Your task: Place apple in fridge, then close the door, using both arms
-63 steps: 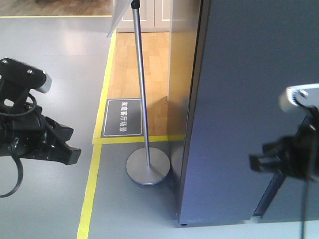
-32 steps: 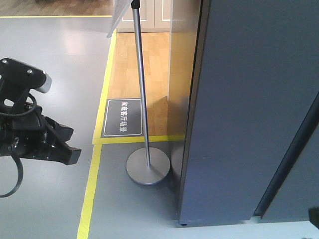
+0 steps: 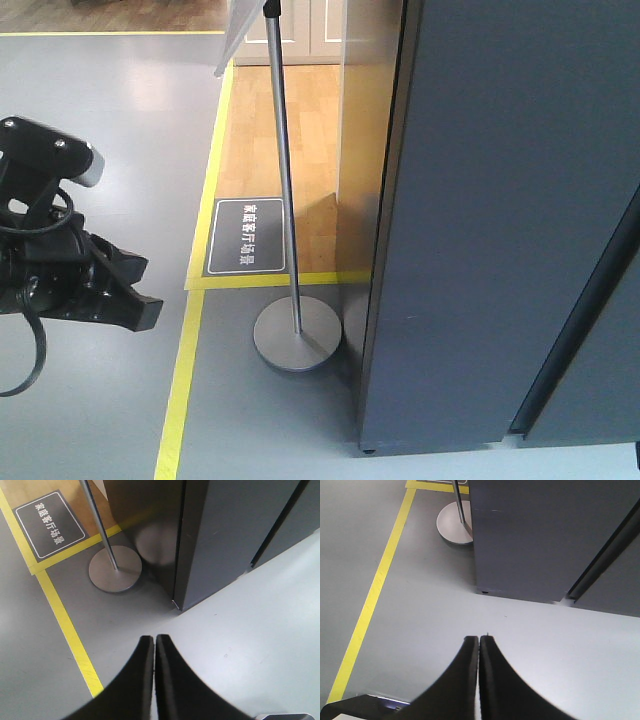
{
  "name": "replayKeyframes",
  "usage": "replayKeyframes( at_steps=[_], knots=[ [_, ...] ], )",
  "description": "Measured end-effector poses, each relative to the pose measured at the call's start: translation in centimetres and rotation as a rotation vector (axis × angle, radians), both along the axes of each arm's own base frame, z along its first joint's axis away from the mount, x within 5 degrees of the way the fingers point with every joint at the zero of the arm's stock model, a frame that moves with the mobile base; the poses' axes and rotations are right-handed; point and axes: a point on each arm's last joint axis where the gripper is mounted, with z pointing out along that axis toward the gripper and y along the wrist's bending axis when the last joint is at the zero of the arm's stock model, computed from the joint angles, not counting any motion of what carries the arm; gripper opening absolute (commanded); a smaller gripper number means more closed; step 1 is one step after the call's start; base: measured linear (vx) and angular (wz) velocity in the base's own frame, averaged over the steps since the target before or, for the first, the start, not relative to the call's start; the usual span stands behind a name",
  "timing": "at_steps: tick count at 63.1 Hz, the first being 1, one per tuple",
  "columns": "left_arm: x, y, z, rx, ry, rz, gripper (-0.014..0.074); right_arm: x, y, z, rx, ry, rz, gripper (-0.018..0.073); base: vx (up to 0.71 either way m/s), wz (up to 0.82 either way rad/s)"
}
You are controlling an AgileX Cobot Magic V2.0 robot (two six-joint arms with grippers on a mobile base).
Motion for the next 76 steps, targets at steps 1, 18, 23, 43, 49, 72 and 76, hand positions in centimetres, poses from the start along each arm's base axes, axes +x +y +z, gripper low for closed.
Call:
replayKeyframes(
  at_steps=[1,18,23,43,49,72,76],
  knots=[
    [0.0,0.0,0.0,0.000,0.000,0.000,-0.0006,0.0,0.0,0.0,0.000,0.000,0.000,-0.0004,0.00,0.00],
    [-0.1,0.1,0.1,-0.002,-0.005,0.003,-0.0006,0.0,0.0,0.0,0.000,0.001,0.000,-0.0004,0.00,0.00],
    [-0.2,0.8,0.6,0.012,-0.036,0.014,-0.0006,0.0,0.0,0.0,0.000,0.001,0.000,-0.0004,0.00,0.00],
    [-4.0,6.4,-2.7,-0.057,-0.222,0.217,-0.0006,0.0,0.0,0.0,0.000,0.003,0.000,-0.0004,0.00,0.00],
    [-6.5,7.8,-4.5,-0.085,-0.290,0.274,-0.0006,0.0,0.0,0.0,0.001,0.003,0.000,-0.0004,0.00,0.00],
    [-13.7,10.6,-11.8,-0.147,-0.560,0.454,-0.0006,0.0,0.0,0.0,0.001,0.003,0.000,-0.0004,0.00,0.00],
    [-14.2,10.7,-12.6,-0.154,-0.606,0.468,-0.0006,0.0,0.0,0.0,0.001,0.003,0.000,-0.0004,0.00,0.00]
  ],
)
